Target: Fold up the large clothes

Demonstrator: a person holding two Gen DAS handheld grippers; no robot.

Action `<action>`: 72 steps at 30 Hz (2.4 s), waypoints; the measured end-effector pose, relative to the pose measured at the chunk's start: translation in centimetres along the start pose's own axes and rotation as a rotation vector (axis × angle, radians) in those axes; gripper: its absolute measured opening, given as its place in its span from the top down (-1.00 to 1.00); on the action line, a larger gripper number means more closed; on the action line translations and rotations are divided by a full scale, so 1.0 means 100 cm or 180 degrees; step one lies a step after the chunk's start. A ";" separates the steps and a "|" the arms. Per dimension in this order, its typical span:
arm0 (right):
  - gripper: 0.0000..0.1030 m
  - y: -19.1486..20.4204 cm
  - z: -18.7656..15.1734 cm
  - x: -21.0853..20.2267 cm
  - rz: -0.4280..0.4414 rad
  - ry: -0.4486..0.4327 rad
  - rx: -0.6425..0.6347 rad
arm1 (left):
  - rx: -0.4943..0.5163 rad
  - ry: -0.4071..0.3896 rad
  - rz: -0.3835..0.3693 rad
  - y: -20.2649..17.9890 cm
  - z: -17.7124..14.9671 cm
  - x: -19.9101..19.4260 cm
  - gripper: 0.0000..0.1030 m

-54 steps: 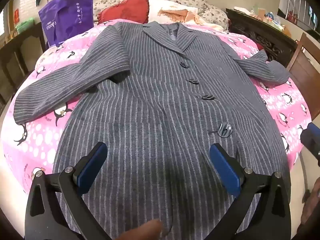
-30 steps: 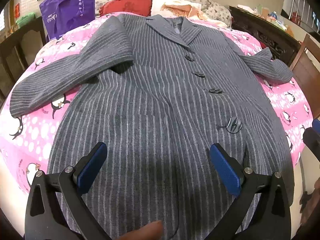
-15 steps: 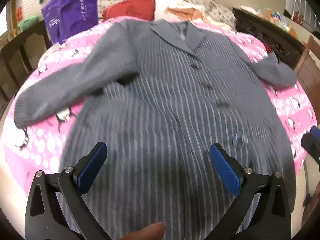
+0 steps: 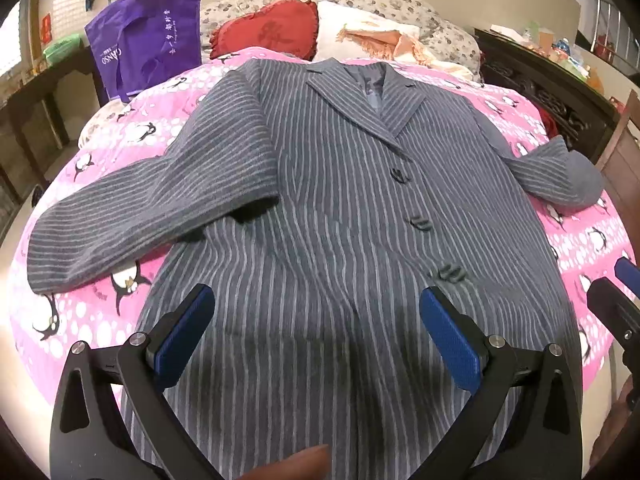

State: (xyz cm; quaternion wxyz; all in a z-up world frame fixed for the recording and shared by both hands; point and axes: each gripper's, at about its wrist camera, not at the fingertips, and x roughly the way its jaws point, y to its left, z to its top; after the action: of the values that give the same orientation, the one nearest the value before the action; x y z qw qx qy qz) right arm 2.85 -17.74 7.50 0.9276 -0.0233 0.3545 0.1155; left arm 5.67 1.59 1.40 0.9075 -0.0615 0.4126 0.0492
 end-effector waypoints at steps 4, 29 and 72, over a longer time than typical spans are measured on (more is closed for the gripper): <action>-0.99 -0.001 0.012 0.005 -0.0019 -0.0035 0.0018 | -0.0009 0.0019 0.0001 -0.001 0.009 0.006 -0.99; -0.99 -0.026 0.009 0.064 -0.0247 0.0172 0.0227 | -0.0025 0.0142 0.0108 -0.002 0.019 0.044 -0.99; -1.00 -0.033 -0.024 0.118 -0.0193 0.0449 0.0305 | -0.0136 0.0109 0.0238 0.030 -0.001 0.077 -0.99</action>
State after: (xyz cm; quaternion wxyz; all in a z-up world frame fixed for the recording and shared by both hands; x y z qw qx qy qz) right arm 10.63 -18.94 -2.26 0.9035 0.0024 0.4232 0.0683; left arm 10.23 4.82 -4.66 0.8963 -0.0662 0.4289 0.0908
